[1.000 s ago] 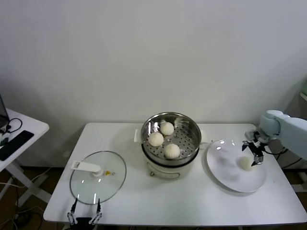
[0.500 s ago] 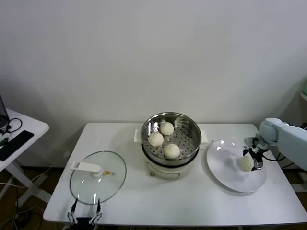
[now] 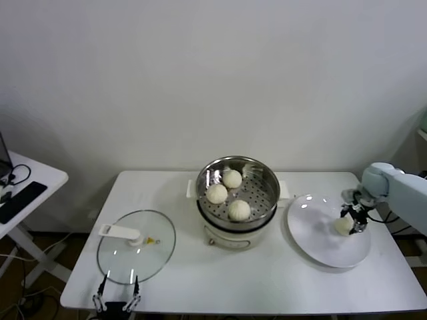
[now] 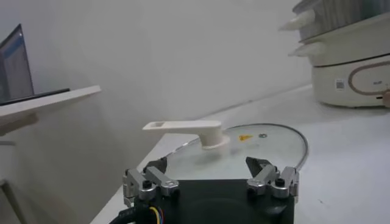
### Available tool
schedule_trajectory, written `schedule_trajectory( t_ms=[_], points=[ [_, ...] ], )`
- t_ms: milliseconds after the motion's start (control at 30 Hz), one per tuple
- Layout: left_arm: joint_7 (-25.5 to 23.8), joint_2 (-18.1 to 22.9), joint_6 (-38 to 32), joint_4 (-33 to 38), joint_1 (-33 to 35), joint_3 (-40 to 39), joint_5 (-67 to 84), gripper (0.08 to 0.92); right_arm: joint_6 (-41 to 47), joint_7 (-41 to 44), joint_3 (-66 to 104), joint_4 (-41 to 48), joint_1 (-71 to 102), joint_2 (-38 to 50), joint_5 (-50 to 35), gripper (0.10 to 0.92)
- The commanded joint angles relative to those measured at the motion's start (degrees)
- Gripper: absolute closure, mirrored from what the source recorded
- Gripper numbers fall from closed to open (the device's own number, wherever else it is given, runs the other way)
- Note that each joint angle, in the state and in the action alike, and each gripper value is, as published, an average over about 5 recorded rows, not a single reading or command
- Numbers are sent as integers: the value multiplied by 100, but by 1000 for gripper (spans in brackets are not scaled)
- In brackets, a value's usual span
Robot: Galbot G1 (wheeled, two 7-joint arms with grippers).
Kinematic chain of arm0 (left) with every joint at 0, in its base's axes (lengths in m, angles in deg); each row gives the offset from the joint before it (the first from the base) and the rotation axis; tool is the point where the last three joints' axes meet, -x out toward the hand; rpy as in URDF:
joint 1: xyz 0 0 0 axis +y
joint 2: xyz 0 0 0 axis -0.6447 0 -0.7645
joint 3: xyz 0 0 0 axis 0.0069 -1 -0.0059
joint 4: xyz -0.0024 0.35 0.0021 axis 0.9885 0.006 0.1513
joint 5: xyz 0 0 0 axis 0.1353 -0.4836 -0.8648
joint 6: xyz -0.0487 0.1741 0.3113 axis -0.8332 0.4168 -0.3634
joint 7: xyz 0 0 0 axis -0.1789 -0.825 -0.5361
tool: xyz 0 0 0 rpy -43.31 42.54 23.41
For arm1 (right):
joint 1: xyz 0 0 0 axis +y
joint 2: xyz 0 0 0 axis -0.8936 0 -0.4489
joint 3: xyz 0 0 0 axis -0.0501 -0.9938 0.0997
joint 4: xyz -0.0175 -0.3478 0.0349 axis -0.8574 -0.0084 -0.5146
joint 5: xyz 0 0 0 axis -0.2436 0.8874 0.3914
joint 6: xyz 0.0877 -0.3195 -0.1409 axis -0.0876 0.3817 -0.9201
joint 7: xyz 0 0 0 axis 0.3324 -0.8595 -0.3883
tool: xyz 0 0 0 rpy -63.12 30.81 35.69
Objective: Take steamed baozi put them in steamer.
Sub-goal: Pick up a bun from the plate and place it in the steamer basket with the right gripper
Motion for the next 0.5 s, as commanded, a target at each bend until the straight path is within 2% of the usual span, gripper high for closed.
schedule_trajectory(
  t_ms=[33, 267, 500],
  points=[
    [0, -21, 10, 42, 13, 5, 11, 177, 20, 138, -1530, -913, -1879, 144, -816, 380],
    [-3, -53, 11, 52, 21, -7, 7, 177, 435, 282, -3172, -1941, -3976, -59, -2515, 381],
    [-5, -60, 7, 132, 43, -43, -8, 177, 686, 314, -3623, -2625, -5257, -582, -3344, 381]
  ],
)
